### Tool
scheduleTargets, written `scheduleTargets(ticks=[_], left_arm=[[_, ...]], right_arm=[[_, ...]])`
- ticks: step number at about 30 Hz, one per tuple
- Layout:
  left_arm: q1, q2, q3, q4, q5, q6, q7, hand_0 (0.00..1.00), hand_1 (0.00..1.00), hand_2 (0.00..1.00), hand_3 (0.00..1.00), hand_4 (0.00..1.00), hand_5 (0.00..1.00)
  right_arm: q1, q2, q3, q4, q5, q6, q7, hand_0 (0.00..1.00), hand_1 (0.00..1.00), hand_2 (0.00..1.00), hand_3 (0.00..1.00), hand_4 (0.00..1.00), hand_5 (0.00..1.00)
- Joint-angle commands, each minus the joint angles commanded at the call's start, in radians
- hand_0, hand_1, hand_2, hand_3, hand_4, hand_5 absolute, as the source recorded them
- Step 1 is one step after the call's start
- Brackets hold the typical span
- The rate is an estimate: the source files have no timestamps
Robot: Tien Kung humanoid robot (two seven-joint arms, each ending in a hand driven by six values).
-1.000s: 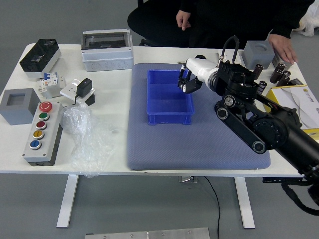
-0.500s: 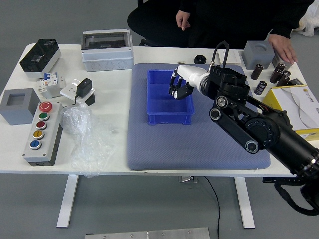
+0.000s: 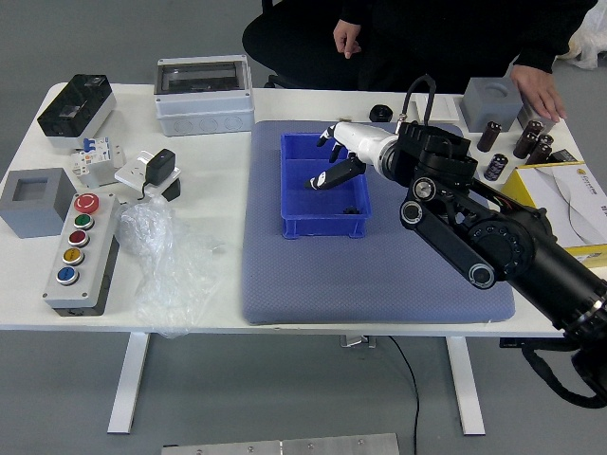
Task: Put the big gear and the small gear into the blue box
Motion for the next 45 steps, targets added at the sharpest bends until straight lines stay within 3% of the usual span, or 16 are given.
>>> scheduleTargets(ticks=[1,12,26,36,45], left_arm=[[0.0,0.0,0.0,0.0,0.0,0.0,0.0,0.874,0.853,0.848,0.817,0.619,0.365],[-0.001,0.002,-0.014,0.0,0.007,0.0,0.0,0.874,0.852,0.848,0.817,0.619,0.365],[-0.001,0.001,-0.026,0.0,0.01,0.0,0.0,0.873,0.853,0.847,0.816,0.618,0.364],[-0.003,-0.002,-0.031,0.0,0.012,-0.001,0.0,0.873,0.853,0.848,0.816,0.618,0.366],[-0.006,-0.004,-0.032,0.0,0.014,-0.001,0.0,0.873,0.853,0.847,0.816,0.618,0.366]], right_arm=[[0.001,-0.005,0.001,0.004,0.0,0.0,0.0,0.463,0.53,0.71,0.875,0.924,0.508],[-0.008,-0.114,-0.004,0.048,0.012,0.01,-0.009,0.451,0.517,0.689,0.848,0.923,0.509],[-0.078,-0.248,0.001,0.062,0.034,0.022,-0.011,0.416,0.49,0.643,0.78,0.871,0.434],[-0.099,-0.3,-0.018,0.021,0.068,0.027,0.011,0.415,0.491,0.645,0.775,0.856,0.412],[-0.093,-0.306,-0.044,-0.042,0.11,0.023,0.048,0.428,0.496,0.657,0.78,0.82,0.336]])
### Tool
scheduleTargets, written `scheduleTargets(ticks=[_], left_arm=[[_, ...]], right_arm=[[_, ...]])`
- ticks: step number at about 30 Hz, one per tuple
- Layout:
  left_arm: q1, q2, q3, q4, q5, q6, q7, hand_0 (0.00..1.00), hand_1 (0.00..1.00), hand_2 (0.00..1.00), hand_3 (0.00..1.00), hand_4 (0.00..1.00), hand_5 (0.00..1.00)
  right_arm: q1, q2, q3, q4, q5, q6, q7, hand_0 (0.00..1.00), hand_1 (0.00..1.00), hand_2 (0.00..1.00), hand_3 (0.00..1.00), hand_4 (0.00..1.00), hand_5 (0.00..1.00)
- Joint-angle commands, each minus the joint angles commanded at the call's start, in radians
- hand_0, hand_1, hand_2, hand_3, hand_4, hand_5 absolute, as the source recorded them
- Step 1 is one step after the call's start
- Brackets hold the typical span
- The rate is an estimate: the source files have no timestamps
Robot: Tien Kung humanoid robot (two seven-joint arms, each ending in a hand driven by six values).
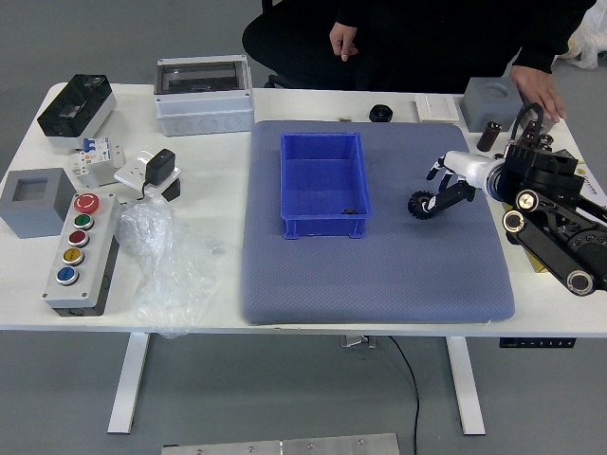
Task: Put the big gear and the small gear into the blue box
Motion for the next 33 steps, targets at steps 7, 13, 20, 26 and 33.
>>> scheduleTargets(ticks=[7,13,20,26,33], left_arm=[[0.0,0.0,0.004,0.0,-0.002,0.0,0.0,0.873,0.854,0.845,0.816,0.618,0.365],[-0.002,-0.001,0.005,0.0,-0.001,0.0,0.0,0.873,0.853,0.846,0.816,0.618,0.366],[-0.002,-0.001,0.01,0.001,-0.003,0.0,0.0,0.872,0.853,0.845,0.816,0.618,0.366],[-0.004,-0.001,0.011,0.0,-0.002,0.0,0.0,0.872,0.853,0.846,0.816,0.618,0.365],[-0.005,-0.001,0.013,0.001,-0.002,0.0,0.0,0.872,0.853,0.845,0.816,0.618,0.365]], right_arm=[[0.016,0.007,-0.016,-0.044,0.023,-0.006,0.023,0.437,0.504,0.661,0.779,0.817,0.322],[0.03,0.015,-0.031,-0.075,0.038,-0.009,0.038,0.451,0.506,0.666,0.775,0.814,0.315],[0.045,0.021,-0.044,-0.102,0.053,-0.01,0.048,0.474,0.525,0.676,0.775,0.808,0.312],[0.062,0.023,-0.057,-0.131,0.072,-0.012,0.059,0.523,0.553,0.688,0.776,0.804,0.294],[0.085,0.03,-0.065,-0.165,0.096,-0.01,0.063,0.563,0.577,0.693,0.776,0.801,0.286]])
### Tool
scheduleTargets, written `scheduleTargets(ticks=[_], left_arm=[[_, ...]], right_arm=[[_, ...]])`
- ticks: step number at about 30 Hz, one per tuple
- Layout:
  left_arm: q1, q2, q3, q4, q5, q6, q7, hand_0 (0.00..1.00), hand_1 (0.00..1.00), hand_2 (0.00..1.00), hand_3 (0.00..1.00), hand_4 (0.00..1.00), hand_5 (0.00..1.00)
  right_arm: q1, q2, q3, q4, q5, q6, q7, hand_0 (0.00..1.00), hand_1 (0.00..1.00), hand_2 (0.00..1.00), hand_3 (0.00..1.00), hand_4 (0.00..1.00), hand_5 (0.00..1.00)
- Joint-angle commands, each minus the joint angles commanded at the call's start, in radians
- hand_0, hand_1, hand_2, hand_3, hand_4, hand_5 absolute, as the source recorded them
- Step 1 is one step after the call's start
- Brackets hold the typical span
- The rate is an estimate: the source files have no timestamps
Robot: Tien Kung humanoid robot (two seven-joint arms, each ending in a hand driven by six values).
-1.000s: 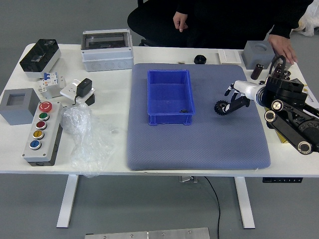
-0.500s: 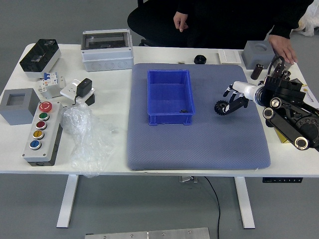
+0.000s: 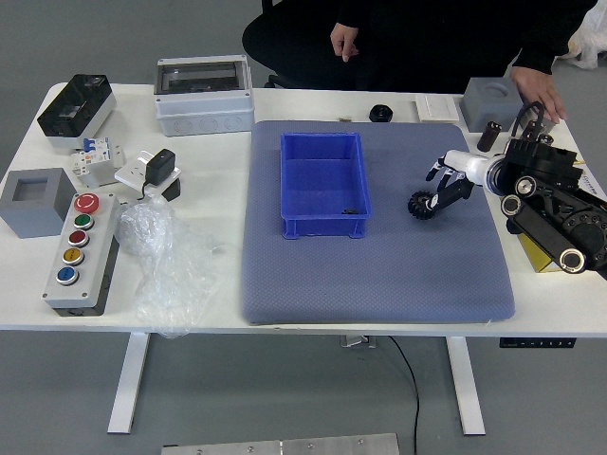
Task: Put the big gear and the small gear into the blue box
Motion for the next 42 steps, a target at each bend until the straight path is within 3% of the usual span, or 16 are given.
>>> scheduleTargets(ticks=[13,42], left_arm=[[-0.001,-0.001,0.001,0.0,-0.001,0.0,0.0,0.872,0.853,0.846,0.816,0.618,0.366],[-0.008,-0.014,0.015,0.001,-0.005,0.0,0.0,0.873,0.853,0.845,0.816,0.618,0.366]], right_arm=[[0.028,0.019,-0.002,-0.035,0.012,0.01,-0.007,0.574,0.633,0.797,0.795,0.788,0.238],[0.041,0.067,0.004,-0.111,0.025,0.015,0.0,0.559,0.619,0.821,0.854,0.788,0.199]])
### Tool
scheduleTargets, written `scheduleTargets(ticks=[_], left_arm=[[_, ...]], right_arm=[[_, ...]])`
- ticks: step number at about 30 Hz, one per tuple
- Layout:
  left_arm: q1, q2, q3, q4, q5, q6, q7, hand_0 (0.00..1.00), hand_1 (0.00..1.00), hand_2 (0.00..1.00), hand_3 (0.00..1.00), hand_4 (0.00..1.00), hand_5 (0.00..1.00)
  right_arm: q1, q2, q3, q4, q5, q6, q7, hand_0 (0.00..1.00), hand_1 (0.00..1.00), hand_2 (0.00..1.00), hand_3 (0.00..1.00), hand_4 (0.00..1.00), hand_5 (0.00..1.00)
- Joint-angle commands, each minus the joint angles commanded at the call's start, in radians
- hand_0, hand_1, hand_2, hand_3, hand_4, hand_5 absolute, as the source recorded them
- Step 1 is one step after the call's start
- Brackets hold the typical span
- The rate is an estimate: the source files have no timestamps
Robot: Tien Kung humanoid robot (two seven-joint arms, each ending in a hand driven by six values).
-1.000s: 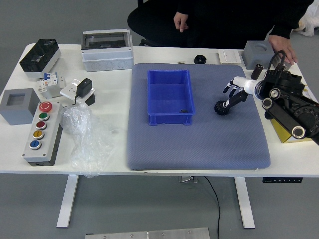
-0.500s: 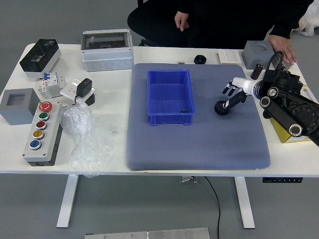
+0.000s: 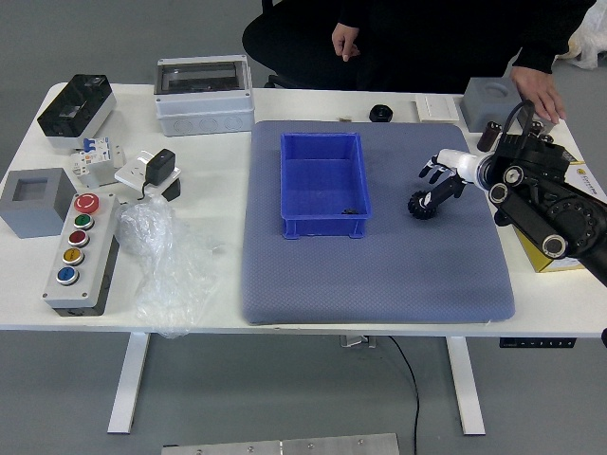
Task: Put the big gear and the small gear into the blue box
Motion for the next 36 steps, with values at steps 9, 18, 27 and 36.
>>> scheduleTargets(ticks=[9,18,27,36], left_arm=[[-0.005,-0.004,0.003,0.0,0.0,0.0,0.0,0.873,0.853,0.845,0.815,0.618,0.368],[-0.008,-0.007,0.007,0.0,-0.001,0.0,0.0,0.873,0.853,0.845,0.815,0.618,0.366],[-0.013,-0.01,0.011,0.0,-0.001,0.0,0.0,0.873,0.853,0.845,0.815,0.618,0.366],[-0.014,-0.011,0.014,0.0,-0.001,0.0,0.0,0.872,0.853,0.845,0.815,0.618,0.366]], right_arm=[[0.003,0.004,0.005,-0.007,0.0,0.007,0.001,0.558,0.62,0.828,0.868,0.788,0.18],[0.0,0.007,0.005,-0.018,0.001,0.008,0.004,0.576,0.628,0.832,0.874,0.792,0.178],[-0.011,0.013,0.002,-0.03,0.004,0.003,0.01,0.587,0.64,0.832,0.877,0.795,0.175],[-0.015,0.021,-0.004,-0.049,0.007,-0.005,0.017,0.604,0.647,0.831,0.88,0.796,0.175]])
